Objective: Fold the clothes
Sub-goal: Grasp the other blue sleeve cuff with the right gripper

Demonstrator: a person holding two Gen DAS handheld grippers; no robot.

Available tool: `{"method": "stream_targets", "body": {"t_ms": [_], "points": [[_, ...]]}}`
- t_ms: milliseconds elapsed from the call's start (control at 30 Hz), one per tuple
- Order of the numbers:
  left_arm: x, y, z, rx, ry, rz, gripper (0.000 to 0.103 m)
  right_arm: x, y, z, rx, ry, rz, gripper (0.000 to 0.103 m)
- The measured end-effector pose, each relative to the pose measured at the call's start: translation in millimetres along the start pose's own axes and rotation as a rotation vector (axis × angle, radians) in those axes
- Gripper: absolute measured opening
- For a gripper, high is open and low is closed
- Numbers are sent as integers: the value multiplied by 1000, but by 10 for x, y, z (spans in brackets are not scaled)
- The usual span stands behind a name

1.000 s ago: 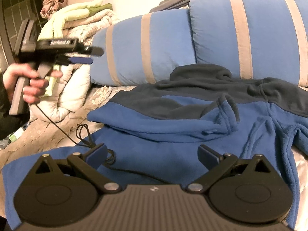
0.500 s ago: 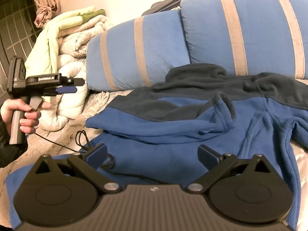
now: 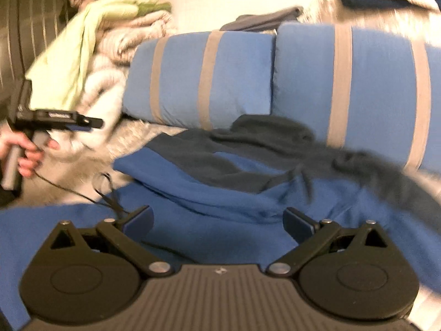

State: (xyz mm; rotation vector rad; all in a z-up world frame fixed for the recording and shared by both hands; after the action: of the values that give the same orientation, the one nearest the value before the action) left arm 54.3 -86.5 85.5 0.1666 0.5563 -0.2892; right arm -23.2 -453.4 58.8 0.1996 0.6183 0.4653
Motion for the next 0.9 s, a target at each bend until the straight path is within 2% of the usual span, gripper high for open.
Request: {"method": "stream_targets", "body": {"t_ms": [100, 267, 500, 667, 900], "points": [[-13, 95, -94, -6, 7, 17, 76, -8, -94, 82, -168, 6, -90, 103], [-22, 221, -244, -30, 19, 26, 76, 65, -223, 149, -400, 34, -149, 103], [43, 163, -351, 1, 45, 25, 76, 374, -120, 16, -801, 54, -185, 103], [95, 107, -347, 10, 46, 9, 76, 682, -100, -136, -1028, 75, -218, 100], [170, 47, -297, 43, 39, -2, 76, 1069, -251, -335, -1251, 154, -252, 84]]}}
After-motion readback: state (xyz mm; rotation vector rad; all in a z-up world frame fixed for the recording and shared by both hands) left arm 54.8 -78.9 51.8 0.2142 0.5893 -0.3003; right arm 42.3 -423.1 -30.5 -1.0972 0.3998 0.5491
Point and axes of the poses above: each gripper's, at about its wrist camera, not at the fingertips, and x roughly the way its jaws point, y to its left, z to its top, the point moved 9 cm from there along x, roughly the way its jaws point, and after that the axes turned 15 degrees about x, right-handed, at the moved point
